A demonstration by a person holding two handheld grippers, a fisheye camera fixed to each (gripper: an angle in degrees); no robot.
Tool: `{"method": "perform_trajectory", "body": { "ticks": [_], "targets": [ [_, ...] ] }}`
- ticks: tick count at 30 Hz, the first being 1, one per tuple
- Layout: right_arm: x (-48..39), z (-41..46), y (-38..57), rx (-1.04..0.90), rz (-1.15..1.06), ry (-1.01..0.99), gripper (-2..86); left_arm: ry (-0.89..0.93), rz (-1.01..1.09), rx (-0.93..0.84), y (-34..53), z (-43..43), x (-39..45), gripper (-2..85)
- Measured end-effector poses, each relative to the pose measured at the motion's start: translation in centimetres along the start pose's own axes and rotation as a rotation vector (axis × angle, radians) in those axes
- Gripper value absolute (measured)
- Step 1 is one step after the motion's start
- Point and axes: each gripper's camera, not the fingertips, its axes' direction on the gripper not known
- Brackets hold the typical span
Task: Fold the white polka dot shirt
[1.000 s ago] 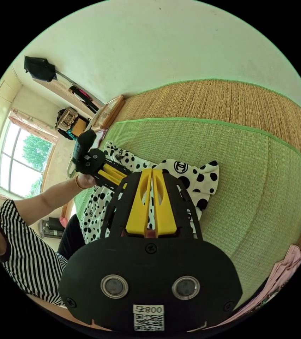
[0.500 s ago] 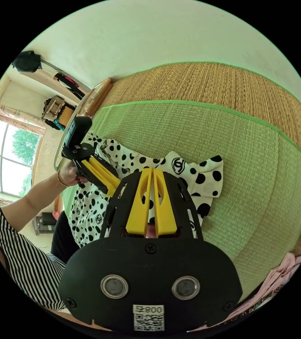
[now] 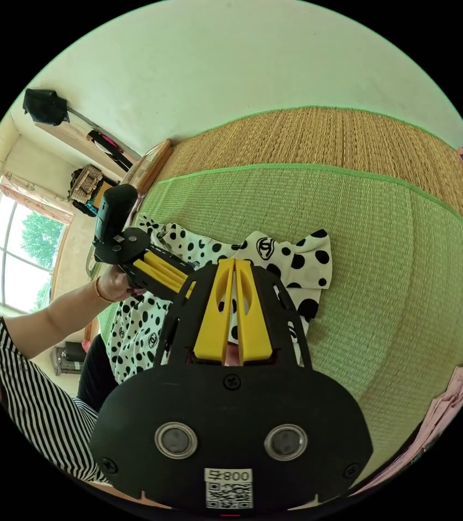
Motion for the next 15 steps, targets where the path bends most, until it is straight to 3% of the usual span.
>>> {"method": "perform_trajectory", "body": {
  "ticks": [7,12,15],
  "targets": [
    [-3.3,4.7,-1.4,-0.065,-0.099,0.308,0.1,0.315,-0.146,0.078,1.9,-0.5,-3.0,2.5],
    [-4.6,4.9,-1.5,-0.066,-0.101,0.338,0.1,0.332,-0.184,0.161,3.9,-2.7,-3.1,6.6],
    [-5.6,3.4,-0.9,-0.031,-0.119,0.322,0.1,0.234,-0.155,0.228,5.6,-5.2,-1.3,9.6]
  ]
}}
